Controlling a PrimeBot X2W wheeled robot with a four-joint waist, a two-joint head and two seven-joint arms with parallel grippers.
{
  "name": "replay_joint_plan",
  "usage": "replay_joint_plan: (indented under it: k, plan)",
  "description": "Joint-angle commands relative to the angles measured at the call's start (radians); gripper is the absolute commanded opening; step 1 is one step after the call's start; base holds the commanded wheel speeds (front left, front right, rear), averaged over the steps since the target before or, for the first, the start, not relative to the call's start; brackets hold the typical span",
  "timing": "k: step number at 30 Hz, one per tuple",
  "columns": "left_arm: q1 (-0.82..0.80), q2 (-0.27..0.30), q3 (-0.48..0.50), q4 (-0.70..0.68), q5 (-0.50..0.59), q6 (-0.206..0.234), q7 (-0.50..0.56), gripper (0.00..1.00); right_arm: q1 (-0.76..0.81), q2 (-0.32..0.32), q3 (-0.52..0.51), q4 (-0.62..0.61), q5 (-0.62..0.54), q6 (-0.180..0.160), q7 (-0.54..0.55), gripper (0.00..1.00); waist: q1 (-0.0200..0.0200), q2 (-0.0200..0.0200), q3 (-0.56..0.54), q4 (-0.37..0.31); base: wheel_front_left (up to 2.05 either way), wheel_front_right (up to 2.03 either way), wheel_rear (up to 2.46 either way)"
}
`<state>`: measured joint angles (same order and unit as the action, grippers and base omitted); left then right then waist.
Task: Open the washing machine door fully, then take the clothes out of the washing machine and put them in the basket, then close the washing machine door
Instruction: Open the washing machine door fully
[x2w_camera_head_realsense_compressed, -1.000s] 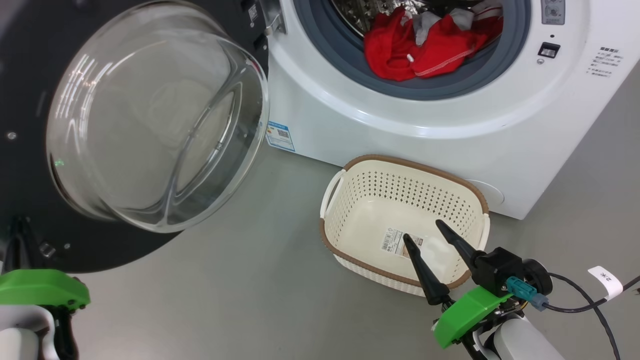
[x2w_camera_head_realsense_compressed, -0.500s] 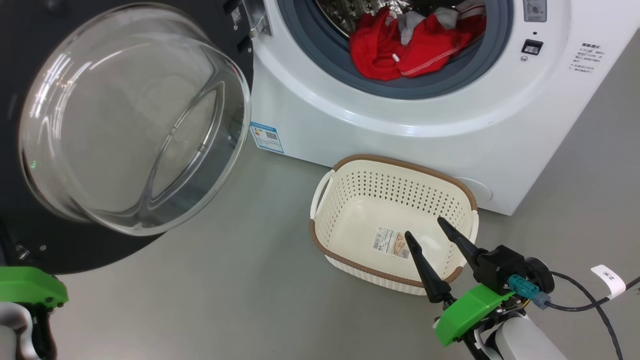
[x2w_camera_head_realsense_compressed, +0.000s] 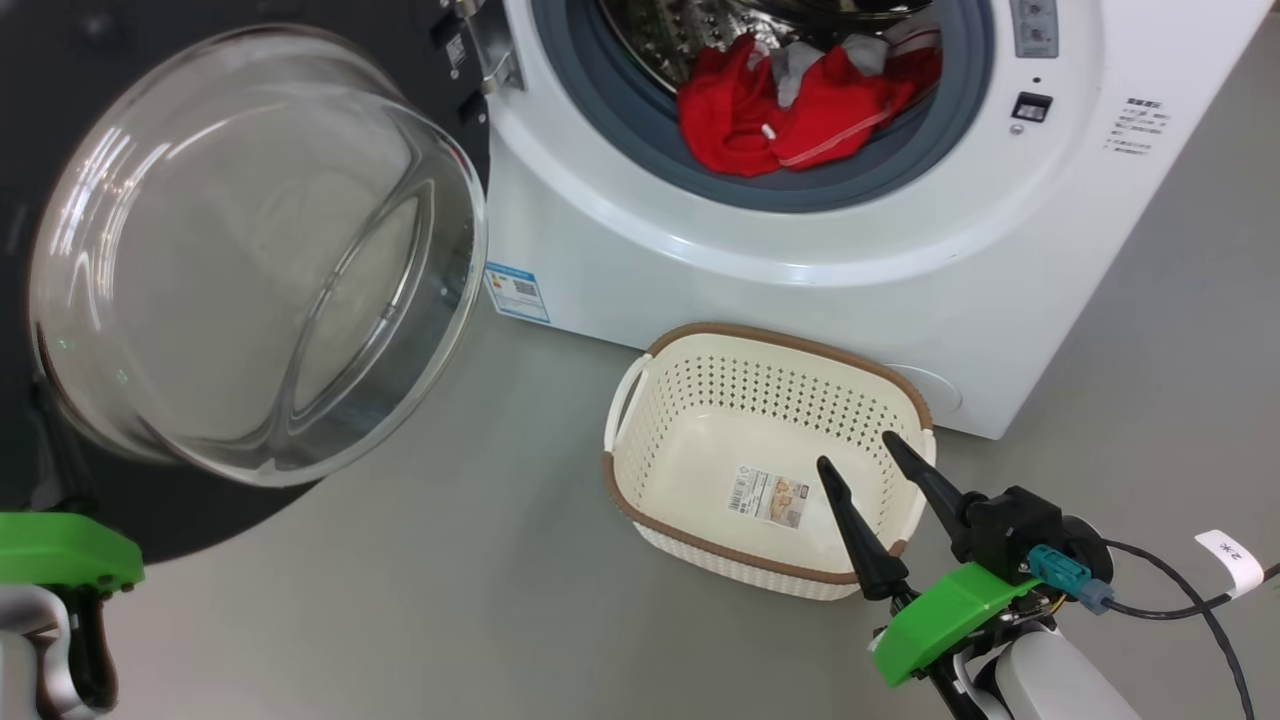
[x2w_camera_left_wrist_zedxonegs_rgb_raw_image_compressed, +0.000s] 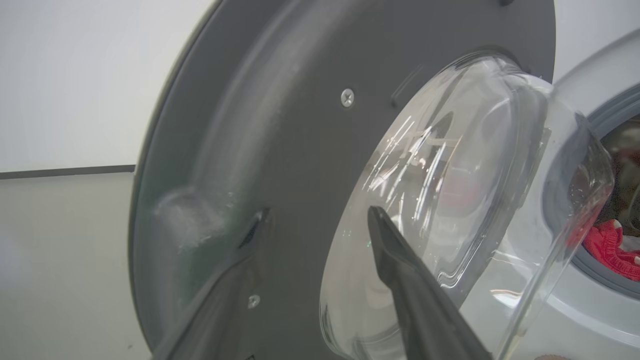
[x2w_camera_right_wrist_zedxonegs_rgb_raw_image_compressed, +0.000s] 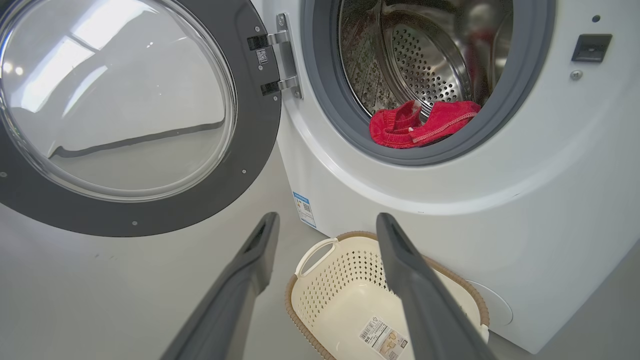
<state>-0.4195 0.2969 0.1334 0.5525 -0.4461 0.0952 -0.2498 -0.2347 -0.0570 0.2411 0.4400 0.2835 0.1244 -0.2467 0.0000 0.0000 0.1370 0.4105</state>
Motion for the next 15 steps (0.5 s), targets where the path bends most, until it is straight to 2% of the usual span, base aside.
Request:
replay_joint_plan:
  k: [1, 11, 15]
  plan:
    - [0.007, 0.048, 0.042, -0.042, 0.013, 0.002, -0.012, 1.0, -0.019, 0.007, 0.019, -0.023, 0.007, 0.006, -0.011, 1.0, 0.0, 0.0, -0.005, -0.009, 0.0, 0.0, 0.0]
    - [0.141, 0.007, 0.067, -0.353, 0.076, 0.036, -0.012, 1.0, -0.029, 0.007, 0.013, -0.039, 0.046, 0.006, -0.015, 1.0, 0.0, 0.0, -0.027, -0.089, 0.0, 0.0, 0.0]
    - [0.178, -0.021, 0.041, -0.467, 0.07, 0.004, -0.012, 1.0, -0.023, 0.007, -0.004, -0.051, 0.053, 0.006, -0.015, 1.0, 0.0, 0.0, -0.035, -0.123, 0.0, 0.0, 0.0]
